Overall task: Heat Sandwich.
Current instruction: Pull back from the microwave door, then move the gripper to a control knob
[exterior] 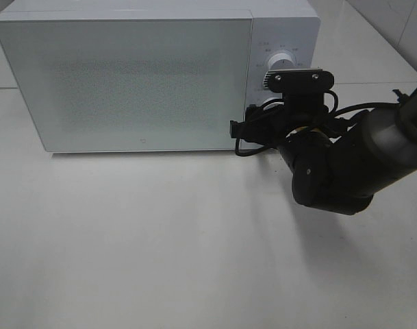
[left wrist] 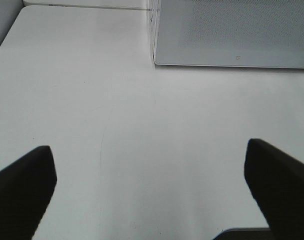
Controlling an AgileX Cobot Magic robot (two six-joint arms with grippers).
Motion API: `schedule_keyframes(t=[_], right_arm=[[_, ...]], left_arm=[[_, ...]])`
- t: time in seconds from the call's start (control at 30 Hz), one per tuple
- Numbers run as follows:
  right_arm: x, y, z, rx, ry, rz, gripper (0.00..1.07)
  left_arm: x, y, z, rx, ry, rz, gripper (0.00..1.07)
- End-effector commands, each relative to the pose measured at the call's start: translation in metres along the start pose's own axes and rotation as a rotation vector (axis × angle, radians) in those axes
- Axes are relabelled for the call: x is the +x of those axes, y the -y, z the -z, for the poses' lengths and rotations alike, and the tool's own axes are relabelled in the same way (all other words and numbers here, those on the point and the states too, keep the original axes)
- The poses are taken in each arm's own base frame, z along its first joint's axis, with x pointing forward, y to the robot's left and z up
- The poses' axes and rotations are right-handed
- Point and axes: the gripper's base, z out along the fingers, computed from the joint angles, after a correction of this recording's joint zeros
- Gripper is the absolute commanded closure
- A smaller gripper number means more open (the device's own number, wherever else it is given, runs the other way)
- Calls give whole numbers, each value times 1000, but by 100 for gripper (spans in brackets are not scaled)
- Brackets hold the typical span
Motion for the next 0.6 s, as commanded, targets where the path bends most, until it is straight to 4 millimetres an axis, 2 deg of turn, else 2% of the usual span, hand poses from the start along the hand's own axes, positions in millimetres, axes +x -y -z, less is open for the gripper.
schedule_keyframes(t=[0.03, 0.07, 0.1, 0.13, 0.2, 0.23, 0.27, 0.3, 0.37, 0.6], right_arm=[[-4, -1, -1, 9, 19, -18, 43], [-2, -1, -2, 12, 15, -17, 47], [2, -1, -5, 13, -1, -25, 58], [2, -1, -5, 13, -1, -25, 58], [4, -2, -6, 12, -7, -23, 71], [3, -1, -6, 14, 3, -23, 82], [2, -1, -6, 16, 10, -23, 86], [2, -1, -6, 16, 10, -23, 86], [-2, -1, -5, 20, 34, -26, 93], [-10, 0, -4, 28, 63, -34, 92]], left_arm=[[1, 0, 2, 3, 32, 0, 9], [1, 0, 2, 3, 32, 0, 9], [1, 0, 2, 3, 32, 0, 9], [1, 0, 2, 3, 32, 0, 9], [1, 0, 2, 3, 32, 0, 9], [1, 0, 2, 3, 31, 0, 9], [1, 0, 2, 3, 31, 0, 9], [1, 0, 2, 3, 31, 0, 9], [1, 0, 2, 3, 28, 0, 9], [1, 0, 1, 3, 25, 0, 9]])
